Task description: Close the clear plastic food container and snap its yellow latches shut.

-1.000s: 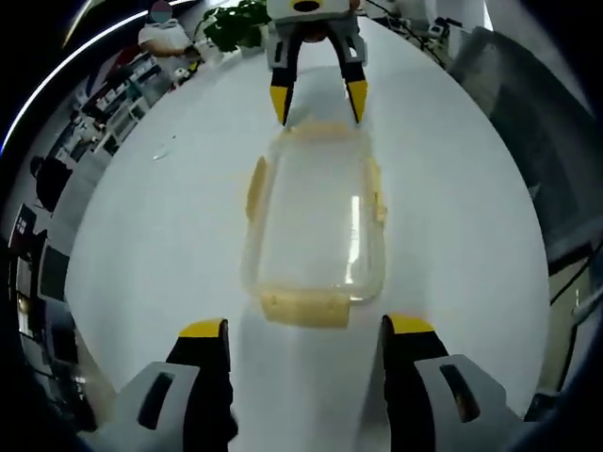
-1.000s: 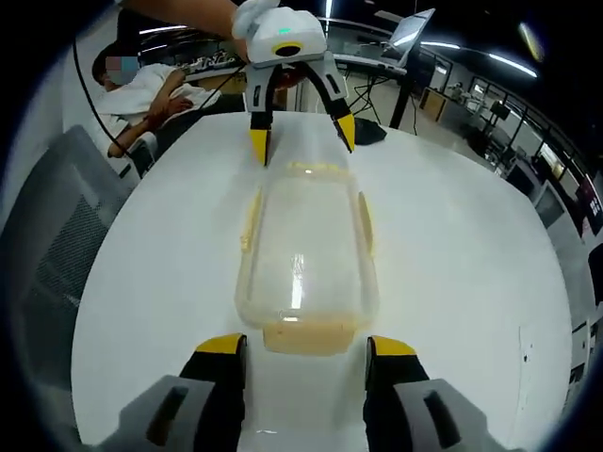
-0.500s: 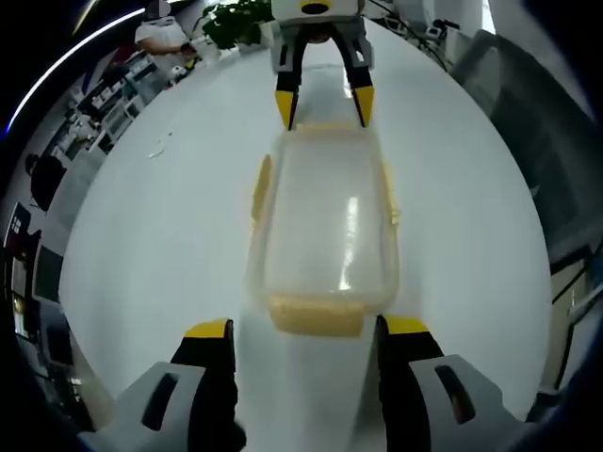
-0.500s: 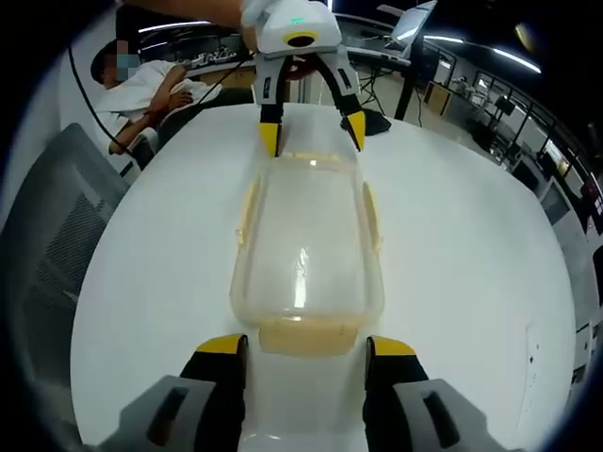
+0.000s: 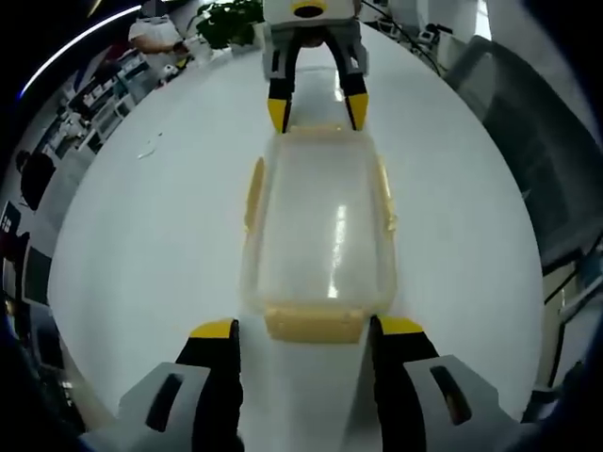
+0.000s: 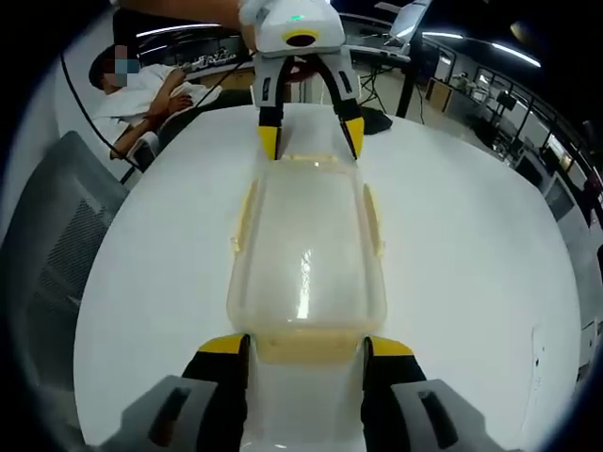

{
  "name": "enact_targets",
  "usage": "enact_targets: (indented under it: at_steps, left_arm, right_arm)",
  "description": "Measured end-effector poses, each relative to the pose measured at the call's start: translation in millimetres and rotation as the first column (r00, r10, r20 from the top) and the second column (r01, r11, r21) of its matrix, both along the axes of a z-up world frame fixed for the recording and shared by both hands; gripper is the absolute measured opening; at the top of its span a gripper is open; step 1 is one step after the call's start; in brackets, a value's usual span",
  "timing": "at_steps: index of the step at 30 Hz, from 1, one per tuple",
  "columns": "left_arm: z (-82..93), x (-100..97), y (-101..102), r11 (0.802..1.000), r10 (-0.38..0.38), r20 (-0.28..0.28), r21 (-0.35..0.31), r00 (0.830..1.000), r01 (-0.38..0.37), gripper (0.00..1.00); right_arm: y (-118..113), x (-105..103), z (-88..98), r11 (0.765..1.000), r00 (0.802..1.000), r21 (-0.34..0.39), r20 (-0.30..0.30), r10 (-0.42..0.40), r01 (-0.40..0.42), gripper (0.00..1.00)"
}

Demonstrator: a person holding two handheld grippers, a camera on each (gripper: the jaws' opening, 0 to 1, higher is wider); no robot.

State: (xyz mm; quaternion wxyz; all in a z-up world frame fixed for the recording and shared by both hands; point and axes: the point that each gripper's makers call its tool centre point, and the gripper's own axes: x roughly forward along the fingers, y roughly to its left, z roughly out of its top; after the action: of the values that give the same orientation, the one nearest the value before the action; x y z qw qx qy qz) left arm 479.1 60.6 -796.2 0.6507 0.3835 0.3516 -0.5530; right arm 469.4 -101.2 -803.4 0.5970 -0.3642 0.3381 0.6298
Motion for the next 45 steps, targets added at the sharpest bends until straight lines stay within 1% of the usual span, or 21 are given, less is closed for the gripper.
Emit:
enact_targets:
  at_steps: [3, 6, 8, 10, 11, 12, 13, 14, 15, 16, 24, 31, 37, 39, 42, 44, 45]
  left_arm:
    - [-0.5, -1.7, -0.3, 1.000, -0.006, -0.012, -0.001, 1.000, 0.006, 0.53]
    - [-0.7, -3.4, -1.6, 1.000, -0.031, -0.013, 0.001, 0.999, 0.031, 0.51]
    - [-1.2, -5.1, -1.7, 1.000, -0.028, -0.028, 0.002, 0.999, 0.028, 0.49]
    - [-1.9, -7.5, -1.8, 1.000, -0.027, -0.047, 0.001, 0.999, 0.027, 0.46]
    - [-2.5, -10.1, -1.7, 1.000, -0.024, -0.064, 0.000, 0.998, 0.025, 0.44]
    - [-2.7, -11.9, -1.7, 1.000, -0.024, -0.076, 0.000, 0.997, 0.024, 0.41]
    - [-2.3, -10.4, -2.0, 1.000, -0.029, -0.070, -0.004, 0.997, 0.029, 0.41]
    - [-2.6, -10.7, -1.5, 1.000, -0.022, -0.080, -0.005, 0.997, 0.021, 0.40]
    - [-3.6, -13.5, -0.5, 1.000, 0.008, -0.118, -0.006, 0.993, -0.009, 0.37]
    - [-2.8, -10.5, -1.2, 1.000, -0.021, -0.091, -0.009, 0.996, 0.021, 0.37]
    - [-3.1, -11.8, -1.9, 1.000, -0.002, -0.095, 0.003, 0.995, 0.003, 0.37]
    - [-3.9, -12.0, -2.2, 0.999, -0.015, -0.092, 0.034, 0.996, 0.018, 0.37]
    - [-4.2, -12.9, -2.1, 0.999, -0.027, -0.085, 0.044, 0.996, 0.031, 0.37]
    - [-4.3, -11.9, -1.9, 0.999, -0.016, -0.091, 0.039, 0.996, 0.020, 0.36]
    - [-4.0, -12.4, -1.9, 0.999, -0.007, -0.090, 0.031, 0.996, 0.010, 0.36]
    - [-4.0, -12.7, -2.3, 0.999, 0.016, -0.098, 0.037, 0.995, -0.013, 0.35]
    - [-4.0, -12.9, -2.5, 0.999, 0.015, -0.096, 0.041, 0.995, -0.011, 0.35]
  right_arm:
    - [-0.3, -0.1, -0.3, 1.000, 1.000, 0.003, 0.000, 0.002, -0.002, 0.46]
    - [-0.2, -0.4, -0.1, 1.000, 1.000, 0.005, -0.001, 0.004, -0.004, 0.46]
    - [-0.2, -0.4, 0.1, 1.000, 1.000, 0.005, -0.001, 0.004, -0.004, 0.46]
    - [-0.3, 0.0, -0.3, 1.000, 1.000, 0.007, -0.001, 0.006, -0.006, 0.45]
    - [-0.4, 0.6, -0.3, 1.000, 1.000, 0.007, 0.001, 0.008, -0.008, 0.40]
    - [-5.9, 1.1, -0.4, 1.000, 1.000, -0.022, 0.006, 0.018, -0.018, 0.37]
    - [-1.7, 0.5, 0.4, 1.000, 1.000, 0.002, 0.000, 0.017, -0.017, 0.37]
    - [-2.8, 0.4, 0.5, 1.000, 1.000, -0.004, 0.002, 0.018, -0.018, 0.36]
    - [-0.8, -1.6, 0.4, 0.999, 0.999, -0.002, 0.000, 0.039, -0.039, 0.37]
    - [-0.8, -0.8, 0.3, 1.000, 1.000, -0.007, 0.002, 0.030, -0.030, 0.36]
    - [-0.1, 0.1, -0.2, 0.999, 1.000, -0.022, -0.001, 0.029, -0.029, 0.37]
    - [-0.1, 0.8, 0.3, 0.999, 0.999, -0.025, -0.002, 0.039, -0.039, 0.37]
    - [0.4, 0.9, 0.4, 0.999, 0.999, -0.026, -0.003, 0.040, -0.040, 0.37]
    - [0.4, 1.3, -0.1, 0.999, 0.999, -0.029, -0.005, 0.031, -0.032, 0.37]
    - [0.0, 0.9, 0.3, 0.999, 0.999, -0.025, -0.001, 0.041, -0.041, 0.35]
    - [0.3, 0.2, 0.3, 0.999, 0.999, -0.032, 0.003, 0.039, -0.039, 0.34]
    - [0.6, 0.4, 0.4, 0.999, 0.999, -0.036, 0.001, 0.036, -0.036, 0.34]
